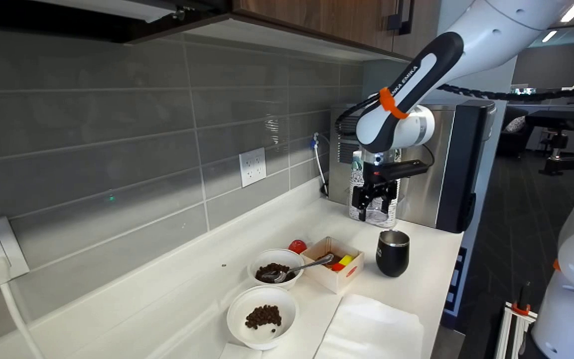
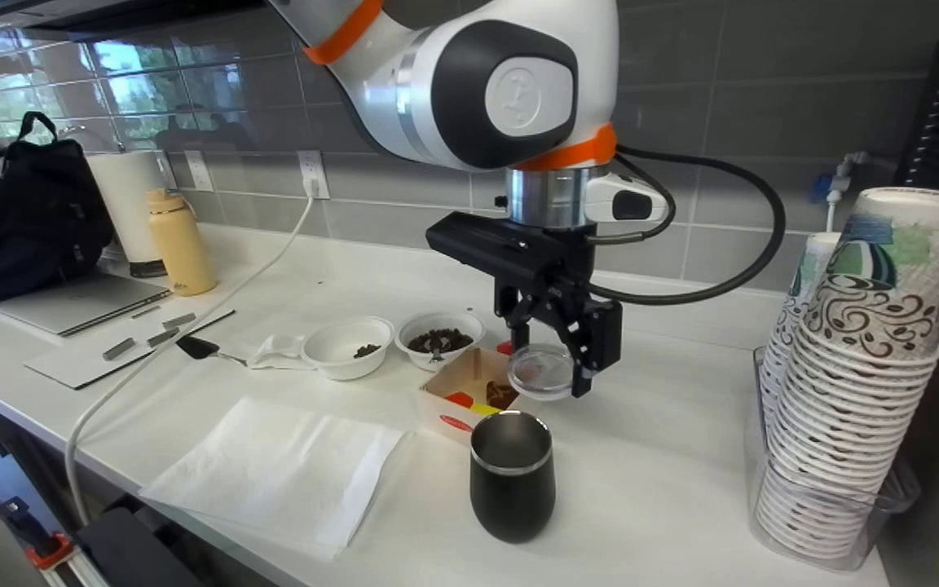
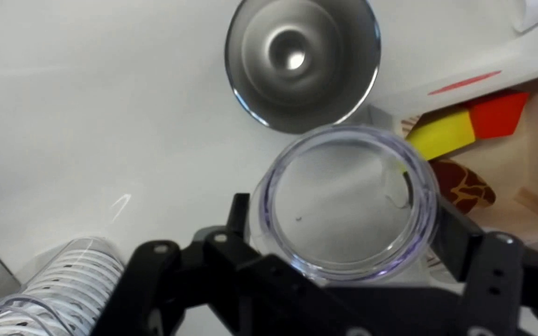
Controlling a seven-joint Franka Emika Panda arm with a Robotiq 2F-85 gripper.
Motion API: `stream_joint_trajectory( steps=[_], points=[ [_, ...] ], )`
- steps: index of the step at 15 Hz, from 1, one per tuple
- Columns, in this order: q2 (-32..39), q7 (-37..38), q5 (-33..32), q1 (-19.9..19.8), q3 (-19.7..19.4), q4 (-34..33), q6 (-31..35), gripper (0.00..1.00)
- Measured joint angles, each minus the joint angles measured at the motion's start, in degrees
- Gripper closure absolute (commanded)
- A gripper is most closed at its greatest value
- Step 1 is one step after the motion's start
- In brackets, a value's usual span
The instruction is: Pick up the lid and put it on the bottle
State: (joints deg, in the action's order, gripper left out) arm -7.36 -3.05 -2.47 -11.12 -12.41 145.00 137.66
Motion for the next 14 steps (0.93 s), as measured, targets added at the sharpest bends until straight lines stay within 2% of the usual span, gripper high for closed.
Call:
stream_joint_trajectory(
  steps=[7, 14],
  points=[
    [-12.0, 1.3, -7.0, -2.6, 0.6, 10.3, -0.9, 0.34],
    [-13.6, 3.2, -9.0, -4.2, 1.9, 12.5, -0.5, 0.34]
  ],
)
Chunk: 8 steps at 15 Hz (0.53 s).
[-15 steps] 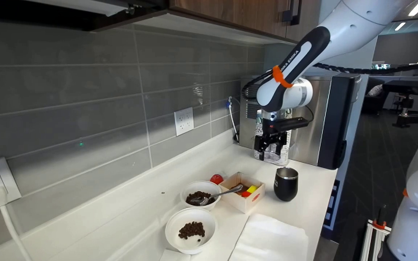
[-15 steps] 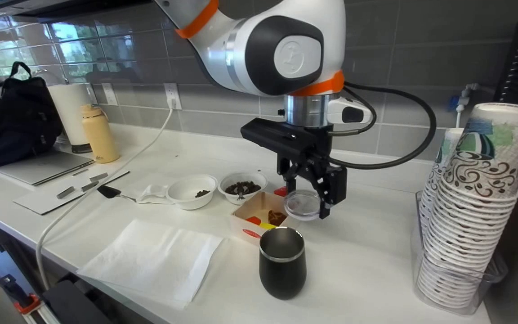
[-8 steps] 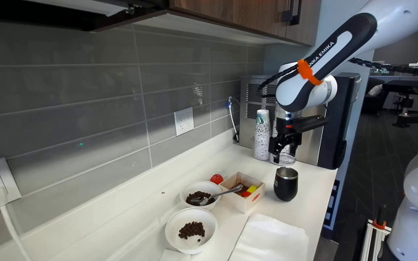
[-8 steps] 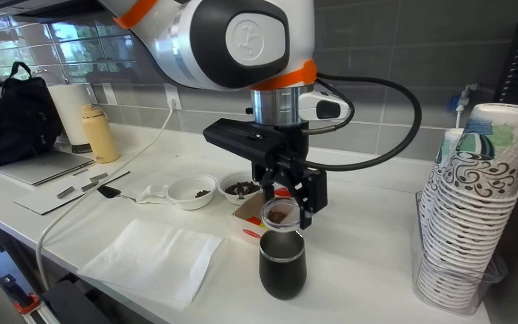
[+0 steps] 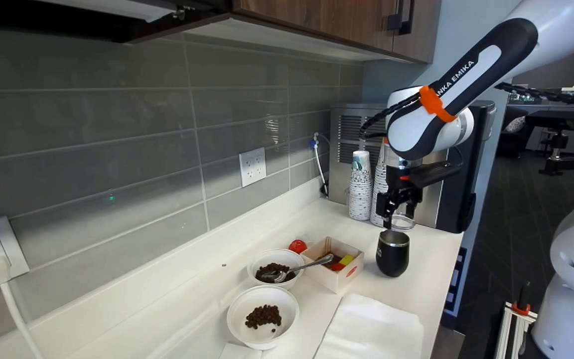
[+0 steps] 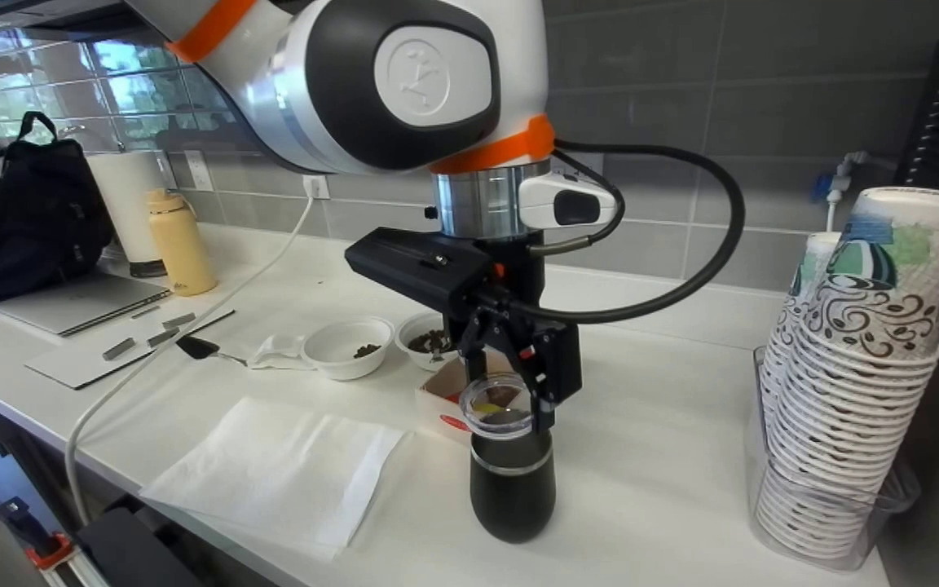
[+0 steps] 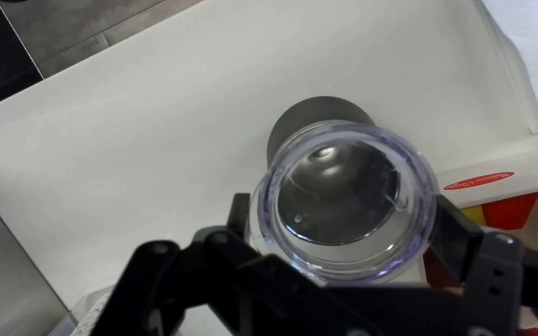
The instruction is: Pick up the lid and put it on the bottle
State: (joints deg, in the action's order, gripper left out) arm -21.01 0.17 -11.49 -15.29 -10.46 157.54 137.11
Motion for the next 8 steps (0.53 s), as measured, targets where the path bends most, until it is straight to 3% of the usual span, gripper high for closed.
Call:
stream_joint_trajectory(
  steps=[8],
  points=[
    [3.2, 0.8, 0.0, 0.0, 0.2, 0.0, 1.0, 0.34]
  ],
)
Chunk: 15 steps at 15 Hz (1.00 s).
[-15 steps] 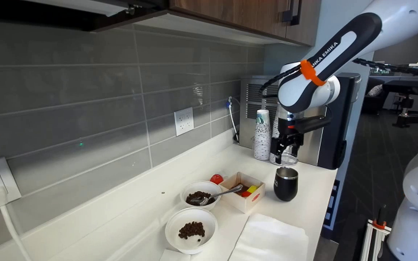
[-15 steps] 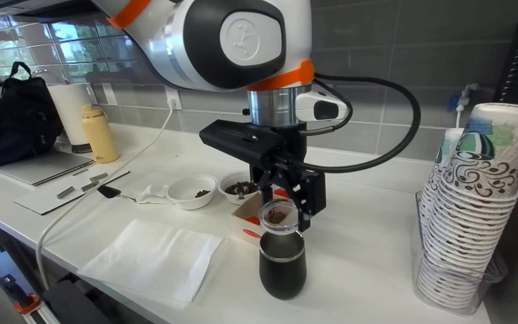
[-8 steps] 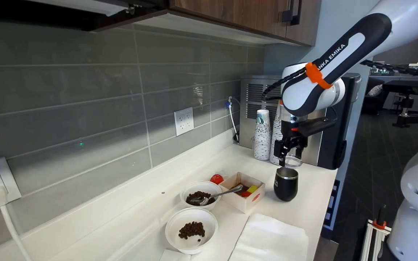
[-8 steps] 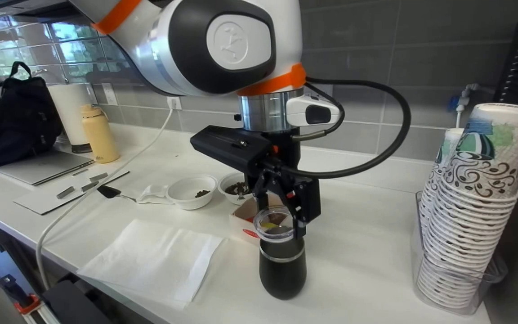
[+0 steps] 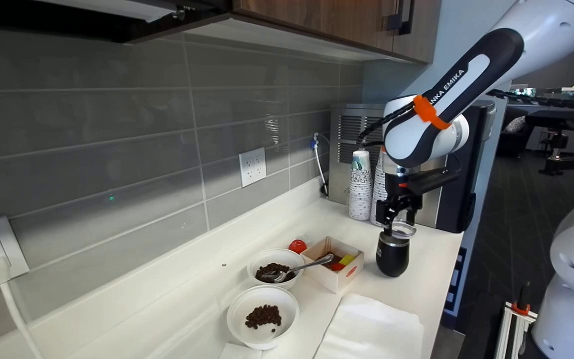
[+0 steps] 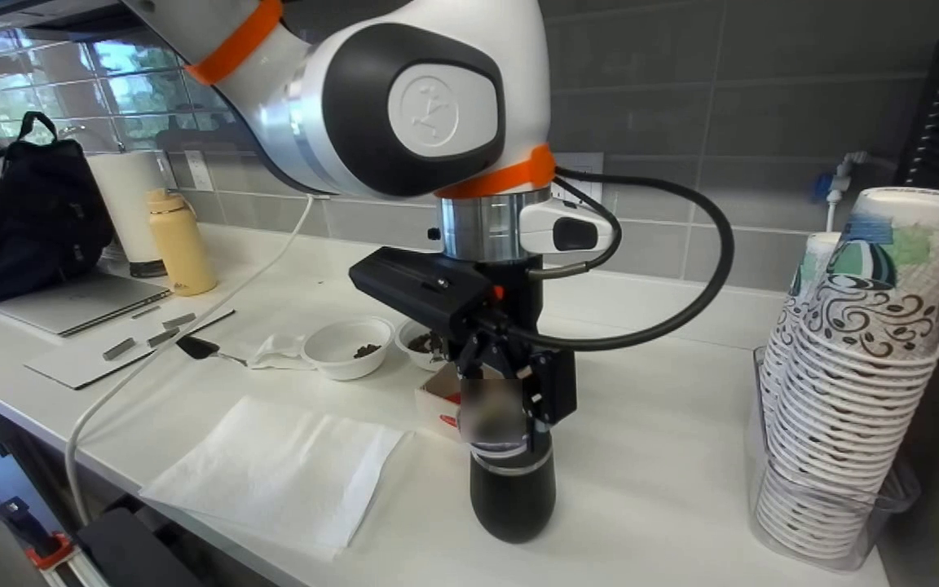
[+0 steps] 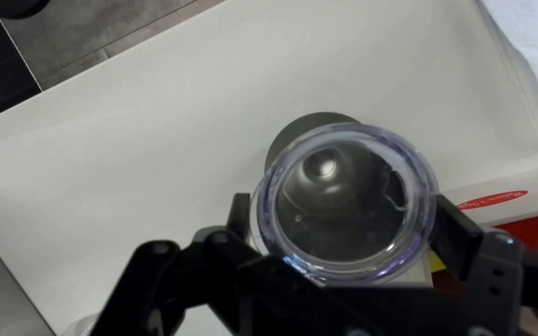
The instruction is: Pick up the lid and put it on the bottle
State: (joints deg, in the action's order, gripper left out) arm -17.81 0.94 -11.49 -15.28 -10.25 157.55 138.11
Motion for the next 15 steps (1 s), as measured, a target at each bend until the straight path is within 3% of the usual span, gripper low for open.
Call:
stream_joint_trajectory(
  steps=[15],
  points=[
    [3.0, 1.5, 0.1, -0.1, -0.2, 0.0, 4.7, 0.34]
  ],
)
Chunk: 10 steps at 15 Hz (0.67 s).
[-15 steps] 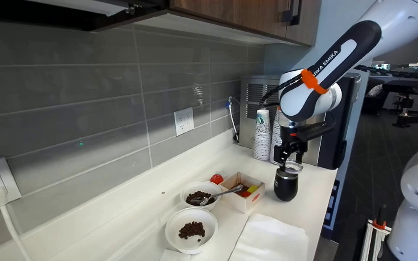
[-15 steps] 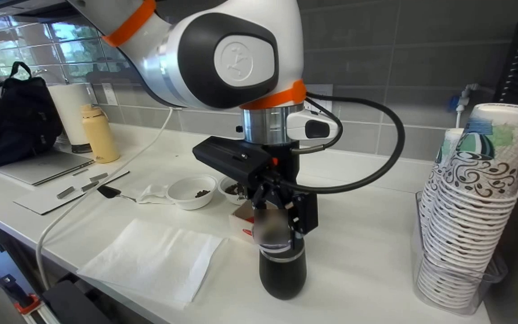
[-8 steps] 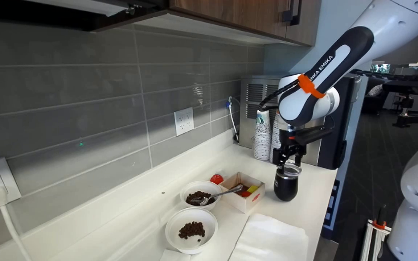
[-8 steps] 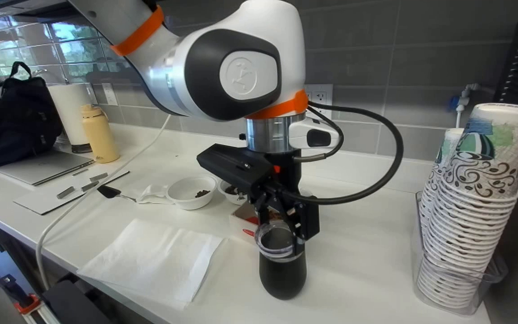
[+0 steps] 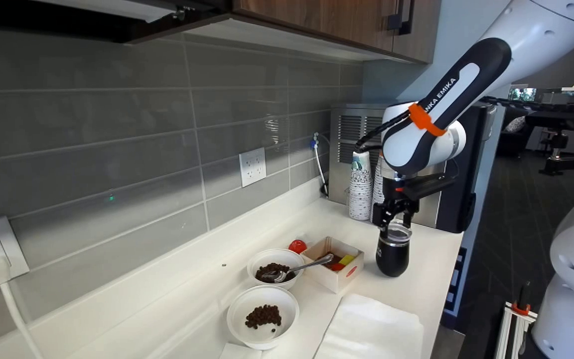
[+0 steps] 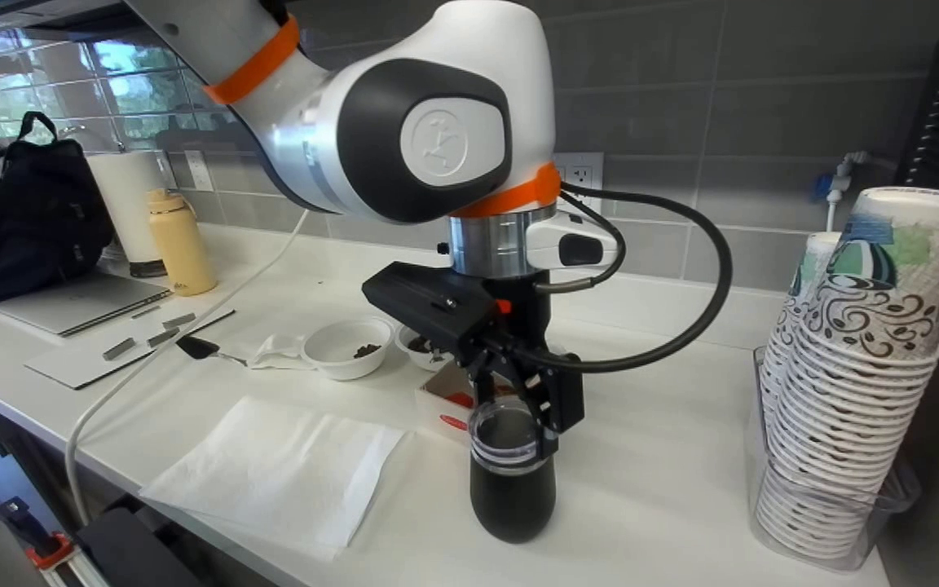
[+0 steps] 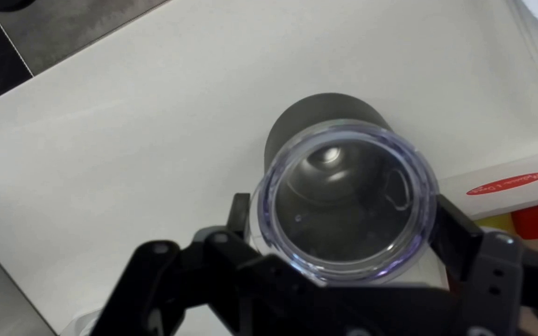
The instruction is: Pick up the lid and put it on the bottle
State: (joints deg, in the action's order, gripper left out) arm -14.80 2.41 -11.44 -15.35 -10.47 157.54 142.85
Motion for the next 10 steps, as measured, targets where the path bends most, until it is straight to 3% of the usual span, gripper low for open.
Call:
stream_joint_trajectory(
  steps=[10],
  points=[
    [1.3, 0.8, 0.0, -0.1, 0.0, 0.0, 1.9, 0.34]
  ],
)
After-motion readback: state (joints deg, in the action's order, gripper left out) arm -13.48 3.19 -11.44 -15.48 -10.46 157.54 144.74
